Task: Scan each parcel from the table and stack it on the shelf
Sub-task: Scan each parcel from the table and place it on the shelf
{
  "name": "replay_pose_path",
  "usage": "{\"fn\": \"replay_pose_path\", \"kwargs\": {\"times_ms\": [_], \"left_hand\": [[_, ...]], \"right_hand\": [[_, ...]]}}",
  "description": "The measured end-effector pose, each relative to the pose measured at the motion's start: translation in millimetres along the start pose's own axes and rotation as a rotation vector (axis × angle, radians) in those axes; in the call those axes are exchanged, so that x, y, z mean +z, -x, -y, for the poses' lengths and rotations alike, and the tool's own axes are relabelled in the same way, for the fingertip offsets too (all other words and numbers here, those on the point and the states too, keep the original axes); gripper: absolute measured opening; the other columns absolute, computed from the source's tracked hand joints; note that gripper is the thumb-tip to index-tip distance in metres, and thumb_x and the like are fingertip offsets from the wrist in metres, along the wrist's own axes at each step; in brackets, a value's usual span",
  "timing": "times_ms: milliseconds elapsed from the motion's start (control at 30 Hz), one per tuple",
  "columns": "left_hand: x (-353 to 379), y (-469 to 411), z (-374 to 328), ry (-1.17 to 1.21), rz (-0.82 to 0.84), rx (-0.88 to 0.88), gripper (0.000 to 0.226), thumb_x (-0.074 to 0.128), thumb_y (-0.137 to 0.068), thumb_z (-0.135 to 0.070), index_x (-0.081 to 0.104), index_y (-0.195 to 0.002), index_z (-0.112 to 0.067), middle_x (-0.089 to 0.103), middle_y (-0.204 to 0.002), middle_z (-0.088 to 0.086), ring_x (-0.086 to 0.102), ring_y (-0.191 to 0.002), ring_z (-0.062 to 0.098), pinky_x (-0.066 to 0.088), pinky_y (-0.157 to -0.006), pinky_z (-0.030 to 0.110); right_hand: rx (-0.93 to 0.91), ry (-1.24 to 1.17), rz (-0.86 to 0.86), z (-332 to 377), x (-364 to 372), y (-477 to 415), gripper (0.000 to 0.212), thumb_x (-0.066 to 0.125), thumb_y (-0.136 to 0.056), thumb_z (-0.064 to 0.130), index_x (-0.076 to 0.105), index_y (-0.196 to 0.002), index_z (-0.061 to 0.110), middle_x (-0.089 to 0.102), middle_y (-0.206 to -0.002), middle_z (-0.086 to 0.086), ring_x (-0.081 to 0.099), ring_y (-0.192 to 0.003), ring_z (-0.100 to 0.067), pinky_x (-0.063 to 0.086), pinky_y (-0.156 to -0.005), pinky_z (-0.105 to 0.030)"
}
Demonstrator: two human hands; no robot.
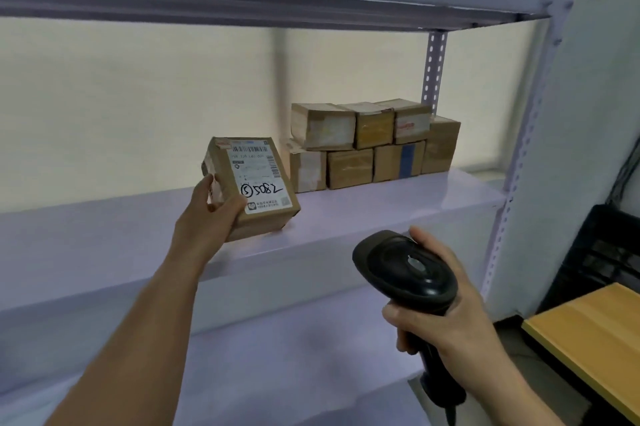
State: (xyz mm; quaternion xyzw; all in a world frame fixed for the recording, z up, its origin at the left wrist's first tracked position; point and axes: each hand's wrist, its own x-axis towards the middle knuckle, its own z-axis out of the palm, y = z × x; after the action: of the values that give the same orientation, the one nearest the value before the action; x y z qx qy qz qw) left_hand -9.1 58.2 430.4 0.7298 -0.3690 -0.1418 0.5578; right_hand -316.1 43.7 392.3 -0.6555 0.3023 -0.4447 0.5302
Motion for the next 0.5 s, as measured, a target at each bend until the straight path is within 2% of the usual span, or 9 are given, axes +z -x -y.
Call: {"fn": "replay_pose_path", "kwargs": {"times_ms": [100, 200, 267, 333, 400, 500], "left_hand": [[3.2, -9.9, 8.5, -0.058, -0.047, 0.014, 0.063, 0.053, -0.093, -0.041, 0.023, -0.148, -0.044, 0.056, -0.133, 0.005, 0.051, -0.121, 0.027, 0.038, -0.096, 0.035], [8.7, -15.9, 11.1, -0.132, -0.085, 0.089, 0.044, 0.041, -0.100, -0.039, 0.038, -0.143, -0.036, 0.056, -0.135, 0.005, 0.049, -0.121, 0.025, 0.033, -0.086, 0.029], [13.0, -20.1, 12.7, -0.197, -0.053, 0.112, 0.044, 0.046, -0.096, -0.047, 0.046, -0.138, -0.031, 0.056, -0.133, 0.004, 0.050, -0.119, 0.024, 0.036, -0.089, 0.031], [15.5, -25.7, 15.5, -0.263, -0.001, 0.120, 0.055, 0.061, -0.088, -0.047, 0.044, -0.138, -0.030, 0.054, -0.133, 0.003, 0.052, -0.118, 0.024, 0.042, -0.096, 0.038], [17.3, -35.8, 18.3, -0.299, 0.025, 0.140, 0.061, 0.068, -0.085, -0.038, 0.040, -0.139, -0.029, 0.052, -0.137, 0.003, 0.053, -0.118, 0.025, 0.044, -0.097, 0.042], [20.4, -59.8, 19.9, -0.359, 0.012, 0.158, 0.058, 0.064, -0.087, -0.028, 0.039, -0.139, -0.025, 0.052, -0.137, 0.005, 0.052, -0.119, 0.027, 0.043, -0.093, 0.037]], "right_hand": [[0.015, -0.007, 0.011, 1.1, 4.9, -3.0, 0.090, 0.076, -0.068, -0.016, 0.053, -0.121, 0.054, 0.066, -0.108, -0.002, 0.060, -0.049, -0.033, 0.057, -0.052, -0.042], [0.017, -0.014, 0.021, 2.0, 7.5, -7.0, 0.091, 0.075, -0.068, -0.017, 0.053, -0.122, 0.053, 0.066, -0.107, -0.007, 0.059, -0.048, -0.033, 0.055, -0.050, -0.040], [0.022, -0.020, 0.026, 1.9, 7.8, -10.7, 0.091, 0.075, -0.068, -0.017, 0.053, -0.122, 0.052, 0.066, -0.107, -0.008, 0.059, -0.049, -0.033, 0.055, -0.050, -0.041], [0.031, -0.023, 0.034, 0.9, 8.2, -14.4, 0.092, 0.076, -0.067, -0.016, 0.053, -0.122, 0.054, 0.065, -0.109, -0.007, 0.061, -0.051, -0.035, 0.056, -0.050, -0.042], [0.038, -0.029, 0.041, -0.8, 8.8, -17.6, 0.093, 0.076, -0.067, -0.016, 0.054, -0.120, 0.057, 0.064, -0.110, -0.010, 0.061, -0.051, -0.037, 0.055, -0.050, -0.042], [0.054, -0.047, 0.042, -4.7, 10.1, -21.8, 0.093, 0.076, -0.066, -0.018, 0.056, -0.117, 0.058, 0.064, -0.111, -0.008, 0.060, -0.051, -0.039, 0.054, -0.050, -0.042]]}}
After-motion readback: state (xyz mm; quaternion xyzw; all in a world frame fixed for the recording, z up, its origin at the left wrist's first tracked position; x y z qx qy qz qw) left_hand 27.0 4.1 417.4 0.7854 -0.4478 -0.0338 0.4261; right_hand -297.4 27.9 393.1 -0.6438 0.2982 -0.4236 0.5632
